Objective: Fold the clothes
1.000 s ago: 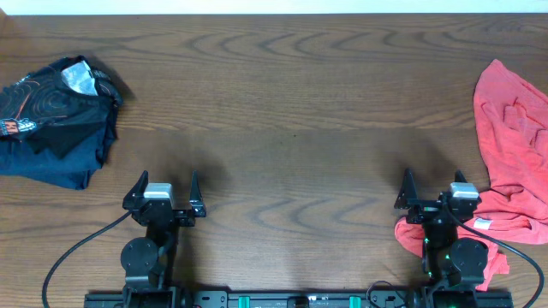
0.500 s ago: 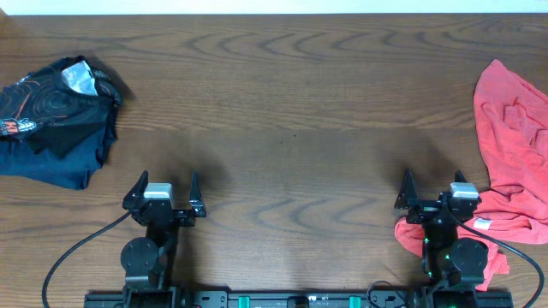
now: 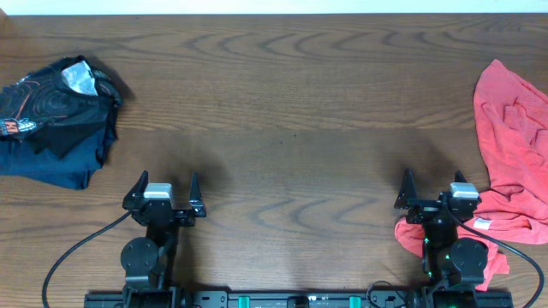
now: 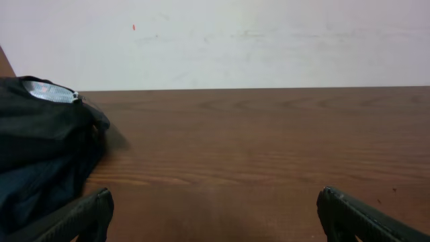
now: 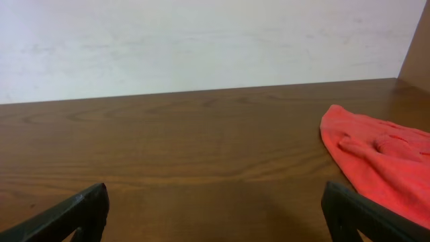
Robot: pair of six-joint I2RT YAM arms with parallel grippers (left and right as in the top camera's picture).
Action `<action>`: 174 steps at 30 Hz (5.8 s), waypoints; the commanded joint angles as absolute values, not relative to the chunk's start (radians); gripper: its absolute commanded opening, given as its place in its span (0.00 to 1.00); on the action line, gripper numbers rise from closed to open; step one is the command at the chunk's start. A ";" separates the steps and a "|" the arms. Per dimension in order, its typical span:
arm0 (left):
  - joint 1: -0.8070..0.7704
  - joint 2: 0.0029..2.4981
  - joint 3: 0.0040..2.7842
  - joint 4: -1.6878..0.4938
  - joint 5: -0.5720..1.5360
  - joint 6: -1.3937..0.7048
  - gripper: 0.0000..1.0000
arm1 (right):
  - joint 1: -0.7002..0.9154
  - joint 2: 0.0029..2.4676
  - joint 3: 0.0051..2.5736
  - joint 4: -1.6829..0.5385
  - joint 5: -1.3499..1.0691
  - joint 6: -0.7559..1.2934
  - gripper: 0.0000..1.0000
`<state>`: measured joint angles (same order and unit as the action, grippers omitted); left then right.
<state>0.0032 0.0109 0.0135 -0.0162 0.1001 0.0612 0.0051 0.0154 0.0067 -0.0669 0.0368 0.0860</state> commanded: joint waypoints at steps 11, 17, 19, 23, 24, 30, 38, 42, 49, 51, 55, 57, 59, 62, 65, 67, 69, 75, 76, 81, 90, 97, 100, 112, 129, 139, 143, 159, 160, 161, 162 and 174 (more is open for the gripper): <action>-0.001 0.004 0.004 -0.059 0.111 0.078 0.98 | 0.003 0.011 0.006 -0.071 0.036 0.073 0.99; -0.001 0.004 0.004 -0.059 0.111 0.078 0.98 | 0.003 0.011 0.006 -0.071 0.036 0.073 0.99; -0.001 0.004 0.004 -0.059 0.111 0.078 0.98 | 0.003 0.011 0.006 -0.071 0.036 0.073 0.99; -0.001 0.004 0.004 -0.048 0.112 0.078 0.98 | 0.003 0.011 0.006 -0.071 0.036 0.073 0.99; -0.001 0.004 0.004 -0.049 0.112 0.078 0.98 | 0.003 0.011 0.006 -0.071 0.036 0.073 0.99; -0.001 0.004 0.004 -0.060 0.112 0.078 0.98 | 0.003 0.011 0.006 -0.070 0.033 0.085 0.99; -0.001 0.007 0.022 -0.070 0.112 -0.100 0.98 | 0.003 0.013 0.036 -0.109 0.042 0.104 0.99; -0.001 0.041 0.070 -0.091 0.134 -0.146 0.98 | 0.003 0.051 0.107 -0.199 0.072 0.104 0.99; -0.001 0.242 0.289 -0.286 0.195 -0.149 0.98 | 0.003 0.290 0.316 -0.389 0.144 0.139 0.99; -0.001 0.334 0.378 -0.379 0.195 -0.148 0.98 | 0.003 0.394 0.379 -0.441 0.150 0.149 0.99; -0.001 0.531 0.566 -0.571 0.199 -0.148 0.98 | 0.003 0.626 0.514 -0.577 0.146 0.164 0.99; -0.001 0.616 0.648 -0.650 0.199 -0.148 0.98 | 0.003 0.735 0.575 -0.643 0.146 0.164 0.99; -0.001 0.697 0.722 -0.724 0.199 -0.148 0.98 | 0.003 0.848 0.639 -0.704 0.146 0.163 0.99; -0.001 0.784 0.795 -0.810 0.199 -0.148 0.98 | 0.003 0.968 0.694 -0.719 0.066 0.171 0.99; -0.001 0.830 0.809 -0.842 0.221 -0.148 0.98 | 0.003 1.046 0.709 -0.733 0.025 0.175 0.99; -0.001 0.846 0.809 -0.857 0.233 -0.149 0.98 | 0.003 1.087 0.709 -0.763 0.067 0.238 0.99; -0.001 0.854 0.809 -0.864 0.236 -0.149 0.98 | 0.003 1.125 0.708 -0.818 0.144 0.358 0.99; -0.001 0.854 0.809 -0.867 0.236 -0.148 0.98 | 0.003 1.218 0.686 -0.876 0.184 0.457 0.99; -0.001 0.854 0.809 -0.867 0.236 -0.149 0.98 | 0.003 1.230 0.677 -0.876 0.189 0.472 0.99; -0.001 0.854 0.809 -0.868 0.236 -0.149 0.98 | 0.003 1.282 0.626 -0.859 0.229 0.554 0.88; -0.001 0.854 0.809 -0.867 0.236 -0.148 0.98 | 0.003 1.300 0.603 -0.818 0.228 0.553 0.01; -0.001 0.854 0.809 -0.839 0.236 -0.148 0.98 | 0.003 1.300 0.603 -0.643 0.092 0.497 0.01; -0.001 0.854 0.809 -0.788 0.236 -0.149 0.98 | 0.012 1.300 0.603 -0.414 -0.114 0.386 0.01; -0.001 0.855 0.809 -0.690 0.236 -0.148 0.98 | 0.225 1.305 0.632 0.070 -0.449 0.201 0.01; -0.004 0.899 0.809 -0.529 0.392 -0.149 0.98 | -0.017 1.174 0.636 -0.062 -0.331 0.247 0.99; -0.248 1.214 0.808 -0.358 0.439 -0.292 0.98 | -0.146 1.167 0.636 -0.441 0.047 0.284 0.99; -0.394 1.345 0.808 -0.260 0.439 -0.342 0.98 | -0.149 1.167 0.636 -0.466 0.049 0.284 0.99; -0.669 1.748 0.808 0.099 0.434 -0.537 0.92 | -0.149 1.167 0.636 -0.465 0.047 0.284 0.99; -0.681 1.765 0.808 0.122 0.434 -0.537 0.91 | -0.149 1.167 0.636 -0.466 0.047 0.284 0.99; -0.689 1.779 0.808 0.142 0.434 -0.537 0.91 | -0.149 1.167 0.636 -0.466 0.044 0.284 0.99; -0.698 1.793 0.809 0.159 0.434 -0.537 0.90 | -0.149 1.167 0.636 -0.467 0.044 0.284 0.99; -0.704 1.843 0.810 0.350 0.271 -0.517 0.06 | -0.149 1.167 0.636 -0.468 0.025 0.284 0.99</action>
<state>-0.7124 1.8442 0.8009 0.3176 0.3420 -0.5343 -0.1421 1.1721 0.6254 -0.4679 0.0326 0.2707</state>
